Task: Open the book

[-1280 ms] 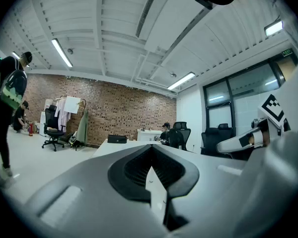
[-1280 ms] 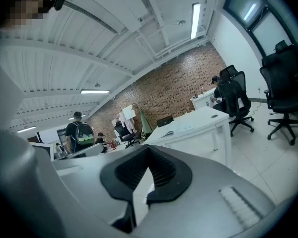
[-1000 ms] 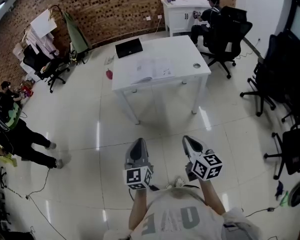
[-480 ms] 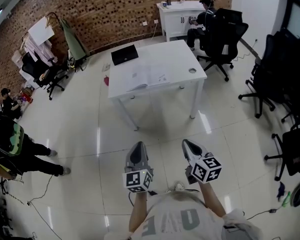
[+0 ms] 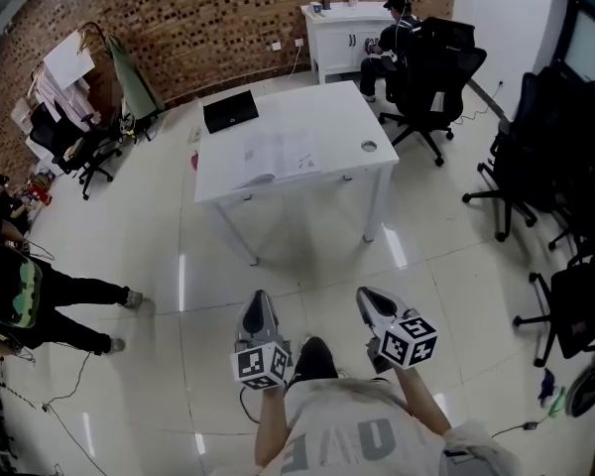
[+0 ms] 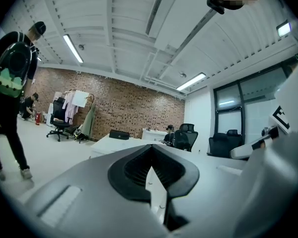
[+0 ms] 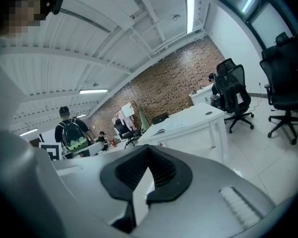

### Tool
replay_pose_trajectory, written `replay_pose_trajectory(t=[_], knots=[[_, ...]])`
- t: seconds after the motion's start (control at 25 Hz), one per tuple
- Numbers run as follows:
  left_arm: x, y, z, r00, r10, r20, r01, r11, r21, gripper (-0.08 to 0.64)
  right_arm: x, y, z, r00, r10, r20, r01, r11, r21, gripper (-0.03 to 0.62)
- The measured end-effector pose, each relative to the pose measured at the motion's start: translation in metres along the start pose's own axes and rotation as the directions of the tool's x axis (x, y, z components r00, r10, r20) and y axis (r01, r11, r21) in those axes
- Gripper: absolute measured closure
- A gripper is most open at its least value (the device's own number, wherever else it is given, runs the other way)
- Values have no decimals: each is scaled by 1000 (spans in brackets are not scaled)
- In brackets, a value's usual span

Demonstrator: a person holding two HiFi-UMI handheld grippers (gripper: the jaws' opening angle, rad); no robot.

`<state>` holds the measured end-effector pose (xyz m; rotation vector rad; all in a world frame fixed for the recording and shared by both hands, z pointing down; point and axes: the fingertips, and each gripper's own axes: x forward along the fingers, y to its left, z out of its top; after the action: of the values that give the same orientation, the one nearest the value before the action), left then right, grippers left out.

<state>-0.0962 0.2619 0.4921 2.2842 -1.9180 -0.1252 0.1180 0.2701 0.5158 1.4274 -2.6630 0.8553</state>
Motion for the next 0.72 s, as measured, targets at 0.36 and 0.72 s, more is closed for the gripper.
replay_pose_trajectory(t=[0.36, 0.72], knots=[[100, 12, -14, 998, -57, -17, 57, 998, -21, 540, 92, -49, 21, 999, -17, -33, 18, 1000, 10, 588], [273, 66, 2, 991, -124, -56, 124, 992, -8, 540, 244, -91, 104, 998, -51, -28, 51, 998, -20, 588]])
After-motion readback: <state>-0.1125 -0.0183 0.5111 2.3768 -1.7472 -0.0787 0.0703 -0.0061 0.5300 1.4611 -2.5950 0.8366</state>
